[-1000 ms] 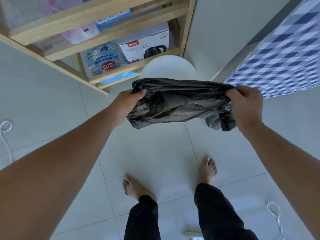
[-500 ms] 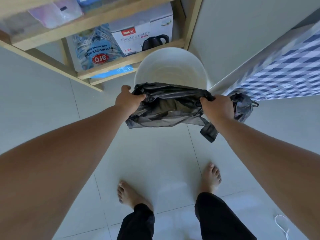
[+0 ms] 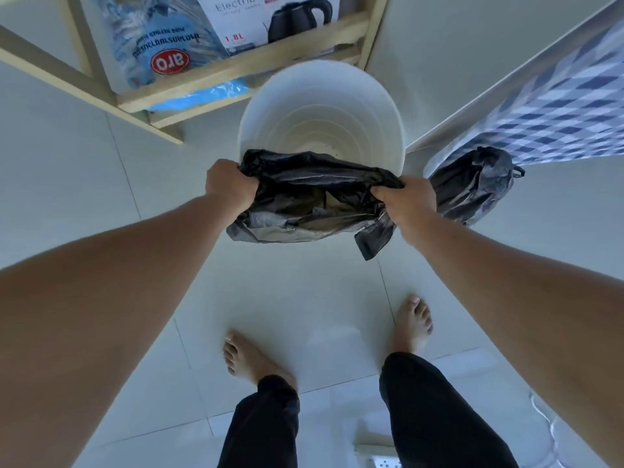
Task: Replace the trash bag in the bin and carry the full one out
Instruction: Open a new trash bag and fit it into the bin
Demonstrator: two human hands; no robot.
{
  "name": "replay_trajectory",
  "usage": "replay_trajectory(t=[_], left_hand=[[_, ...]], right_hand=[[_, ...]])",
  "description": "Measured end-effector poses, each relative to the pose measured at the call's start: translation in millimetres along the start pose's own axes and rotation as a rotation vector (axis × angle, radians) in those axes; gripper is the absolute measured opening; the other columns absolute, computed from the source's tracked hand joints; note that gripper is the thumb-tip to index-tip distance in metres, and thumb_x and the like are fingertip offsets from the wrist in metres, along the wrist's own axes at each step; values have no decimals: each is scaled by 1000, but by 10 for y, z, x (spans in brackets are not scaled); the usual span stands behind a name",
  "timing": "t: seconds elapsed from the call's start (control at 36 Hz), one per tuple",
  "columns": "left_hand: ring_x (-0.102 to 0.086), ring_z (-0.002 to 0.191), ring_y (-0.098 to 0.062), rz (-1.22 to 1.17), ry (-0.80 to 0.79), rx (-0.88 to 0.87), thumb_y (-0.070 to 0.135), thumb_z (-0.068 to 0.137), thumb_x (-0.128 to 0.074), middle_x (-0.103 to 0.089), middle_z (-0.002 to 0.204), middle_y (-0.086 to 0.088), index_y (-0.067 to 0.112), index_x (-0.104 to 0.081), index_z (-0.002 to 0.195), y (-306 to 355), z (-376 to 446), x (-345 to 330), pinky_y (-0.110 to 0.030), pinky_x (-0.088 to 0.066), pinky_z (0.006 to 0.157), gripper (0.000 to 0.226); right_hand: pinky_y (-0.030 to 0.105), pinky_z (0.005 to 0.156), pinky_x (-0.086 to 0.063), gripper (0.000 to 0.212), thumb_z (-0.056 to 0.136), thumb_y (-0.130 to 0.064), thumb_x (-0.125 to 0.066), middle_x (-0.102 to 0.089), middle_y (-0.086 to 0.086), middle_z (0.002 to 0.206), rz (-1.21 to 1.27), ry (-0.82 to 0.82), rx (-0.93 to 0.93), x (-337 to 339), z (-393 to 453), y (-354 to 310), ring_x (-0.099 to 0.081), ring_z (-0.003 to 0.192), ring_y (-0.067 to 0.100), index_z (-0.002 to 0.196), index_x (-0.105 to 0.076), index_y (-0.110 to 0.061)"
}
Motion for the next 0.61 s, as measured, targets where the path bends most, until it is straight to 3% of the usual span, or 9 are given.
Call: replay_trajectory(t=[0.19, 0.31, 0.39, 0.44, 0.53, 0.61], left_hand=[[-46, 53, -26, 115, -87, 42, 14, 79, -59, -47, 55, -8, 8, -43, 55, -757, -272, 102, -28, -30, 45, 29], [-50, 60, -28, 141, -129, 46, 17, 81, -60, -54, 60, -10, 5, -51, 61, -1081, -387, 94, -28, -34, 48, 25], [-57, 70, -31, 131, -184, 30, 23, 84, -60, -63, 73, -14, 1, -59, 76, -1213, -412, 40, -30, -37, 54, 24], [-63, 88, -34, 138, -189, -35, 32, 87, -59, -69, 93, -13, 6, -63, 99, -1182, -398, 13, -31, -40, 66, 29], [-60, 113, -33, 54, -153, -90, 45, 86, -64, -67, 117, -8, 25, -42, 139, -1050, -372, 94, -34, -42, 86, 60], [-60, 111, -27, 8, -62, -209, 58, 81, -65, -64, 119, -5, 35, -37, 138, -823, -321, 270, -35, -44, 88, 67]], right_hand=[[27, 50, -44, 28, 84, -30, -65, -65, 10, 68, -132, -122, 4, -454, -550, 351, -63, 64, 28, 77, -64, -3], [25, 46, -37, 32, 93, -38, -53, -61, 4, 67, -273, -109, 111, -521, -691, 315, -59, 61, 22, 78, -59, -11], [25, 48, -36, 30, 94, -45, -52, -58, 0, 68, -330, -73, 230, -480, -694, 157, -58, 62, 20, 88, -54, -16], [26, 50, -39, 30, 93, -47, -53, -58, 0, 69, -340, -53, 272, -418, -637, 62, -59, 64, 21, 95, -51, -17], [31, 57, -43, 30, 91, -47, -53, -58, -1, 72, -322, 5, 303, -261, -499, -98, -58, 66, 24, 100, -49, -18], [31, 57, -37, 22, 91, -40, -52, -55, -1, 75, -306, 49, 362, -131, -390, -329, -53, 67, 21, 95, -51, -18]])
Point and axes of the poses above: each hand's wrist, its own z-axis towards the middle knuckle, its own x-axis out of the back of the hand, y = z × x, the point moved 10 cm from there along z, towards the middle knuckle
